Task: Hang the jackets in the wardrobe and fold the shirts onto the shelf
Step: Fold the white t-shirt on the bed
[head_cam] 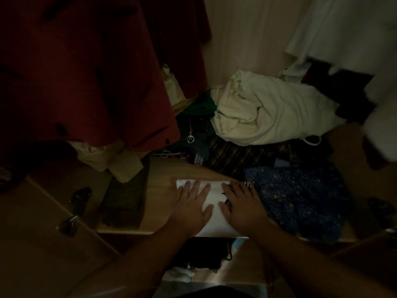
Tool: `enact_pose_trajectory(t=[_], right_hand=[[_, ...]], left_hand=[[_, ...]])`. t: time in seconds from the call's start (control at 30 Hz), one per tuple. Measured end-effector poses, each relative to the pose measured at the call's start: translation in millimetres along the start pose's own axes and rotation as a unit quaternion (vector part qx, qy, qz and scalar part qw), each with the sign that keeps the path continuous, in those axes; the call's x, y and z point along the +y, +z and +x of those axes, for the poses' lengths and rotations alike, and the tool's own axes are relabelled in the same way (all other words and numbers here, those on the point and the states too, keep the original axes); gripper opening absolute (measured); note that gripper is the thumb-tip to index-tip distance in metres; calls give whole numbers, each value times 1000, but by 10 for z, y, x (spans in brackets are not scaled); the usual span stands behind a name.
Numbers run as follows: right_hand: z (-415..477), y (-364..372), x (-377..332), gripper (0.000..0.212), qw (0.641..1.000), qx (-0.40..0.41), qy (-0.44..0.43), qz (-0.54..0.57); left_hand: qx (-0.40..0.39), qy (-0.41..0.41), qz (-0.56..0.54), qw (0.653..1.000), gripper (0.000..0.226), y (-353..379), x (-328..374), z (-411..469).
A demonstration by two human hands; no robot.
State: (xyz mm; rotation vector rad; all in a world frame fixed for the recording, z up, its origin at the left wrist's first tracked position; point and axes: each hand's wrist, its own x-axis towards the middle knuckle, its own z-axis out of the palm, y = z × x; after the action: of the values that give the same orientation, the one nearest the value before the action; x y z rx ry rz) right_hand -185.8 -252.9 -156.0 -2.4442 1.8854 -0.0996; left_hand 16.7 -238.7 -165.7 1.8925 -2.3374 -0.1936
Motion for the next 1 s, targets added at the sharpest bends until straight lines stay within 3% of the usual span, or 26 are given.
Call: enact_pose_trajectory(t=[0.2,0.27,0.4,0.57,0.7,0.87,1.0], right_hand=[[-52,-87,-18,73,1000,-13,-12,22],[-82,-226,-22,70,997,-22,-10,77],[-482,-549,-38,58,970,128,59,196],[-1499,-707,-103,57,954,142,172,198],[-2395,-724,-209,62,956,132,206,162],[-3472,-585,-273,52,952,102,275,86],[-4386,-499,-461,65,929,68,352,86]], left_hand=[[-18,7,6,1000,71,-47,1,-1],[-43,17,4,999,68,-122,-2,16],[-27,54,-23,998,70,-399,104,-33],[-35,139,-167,976,70,-524,585,-475],[-30,236,-132,962,59,-512,973,-1029],[-81,287,-57,953,72,-403,1303,-1792],[-124,332,-60,933,83,-345,1677,-2484]])
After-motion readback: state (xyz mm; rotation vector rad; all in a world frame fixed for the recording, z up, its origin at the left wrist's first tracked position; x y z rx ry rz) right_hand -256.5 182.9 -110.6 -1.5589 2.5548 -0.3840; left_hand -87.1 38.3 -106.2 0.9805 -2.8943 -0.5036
